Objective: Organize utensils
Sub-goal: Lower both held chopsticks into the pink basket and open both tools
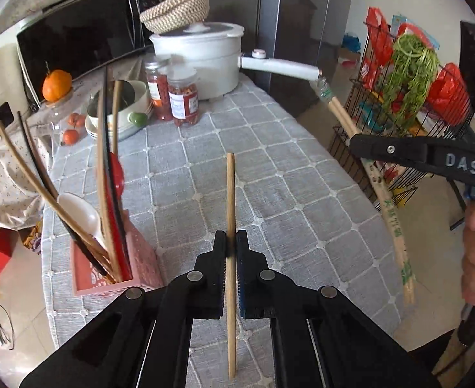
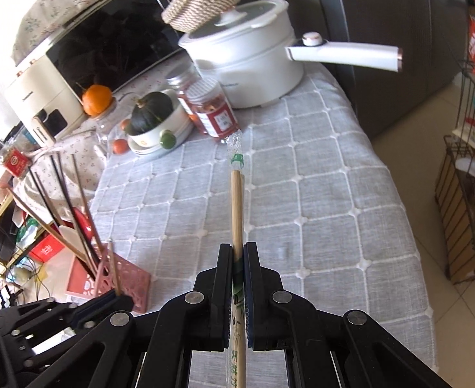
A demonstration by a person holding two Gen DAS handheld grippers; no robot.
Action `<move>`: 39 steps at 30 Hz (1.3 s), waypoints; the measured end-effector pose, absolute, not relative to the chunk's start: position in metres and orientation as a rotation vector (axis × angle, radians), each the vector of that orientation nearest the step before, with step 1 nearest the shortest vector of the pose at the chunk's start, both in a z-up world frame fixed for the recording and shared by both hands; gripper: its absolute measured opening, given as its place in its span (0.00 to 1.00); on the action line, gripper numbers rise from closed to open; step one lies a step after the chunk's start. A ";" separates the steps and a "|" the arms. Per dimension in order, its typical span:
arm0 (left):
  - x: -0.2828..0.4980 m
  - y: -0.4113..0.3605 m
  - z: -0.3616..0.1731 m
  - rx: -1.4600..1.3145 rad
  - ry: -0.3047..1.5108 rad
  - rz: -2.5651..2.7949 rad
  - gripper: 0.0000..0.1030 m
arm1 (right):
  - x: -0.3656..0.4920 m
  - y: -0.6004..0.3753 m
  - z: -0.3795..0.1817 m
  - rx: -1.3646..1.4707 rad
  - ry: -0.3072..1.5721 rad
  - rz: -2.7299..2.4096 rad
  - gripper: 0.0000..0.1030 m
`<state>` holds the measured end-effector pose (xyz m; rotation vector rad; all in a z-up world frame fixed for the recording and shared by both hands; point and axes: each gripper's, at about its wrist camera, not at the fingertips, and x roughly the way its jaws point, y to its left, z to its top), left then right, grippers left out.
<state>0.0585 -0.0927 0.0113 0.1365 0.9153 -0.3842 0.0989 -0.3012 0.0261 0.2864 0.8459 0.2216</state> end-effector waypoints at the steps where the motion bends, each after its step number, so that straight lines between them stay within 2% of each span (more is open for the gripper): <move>1: 0.055 -0.086 0.019 0.118 0.893 -0.391 0.05 | 0.098 -0.298 0.028 0.284 0.835 0.227 0.04; 11: 0.035 -0.005 0.090 -0.080 0.658 -0.387 0.05 | 0.096 -0.264 0.044 0.264 0.740 0.273 0.04; 18: 0.034 0.041 0.107 -0.208 0.451 -0.340 0.05 | 0.099 -0.242 0.049 0.239 0.670 0.284 0.04; 22: 0.035 0.054 0.114 -0.197 0.406 -0.308 0.05 | 0.101 -0.228 0.051 0.215 0.629 0.290 0.04; 31: 0.042 0.059 0.099 -0.107 0.338 -0.247 0.05 | 0.104 -0.201 0.056 0.222 0.546 0.317 0.04; 39: 0.074 0.048 0.052 -0.038 0.458 -0.268 0.06 | 0.102 -0.171 0.058 0.244 0.448 0.332 0.04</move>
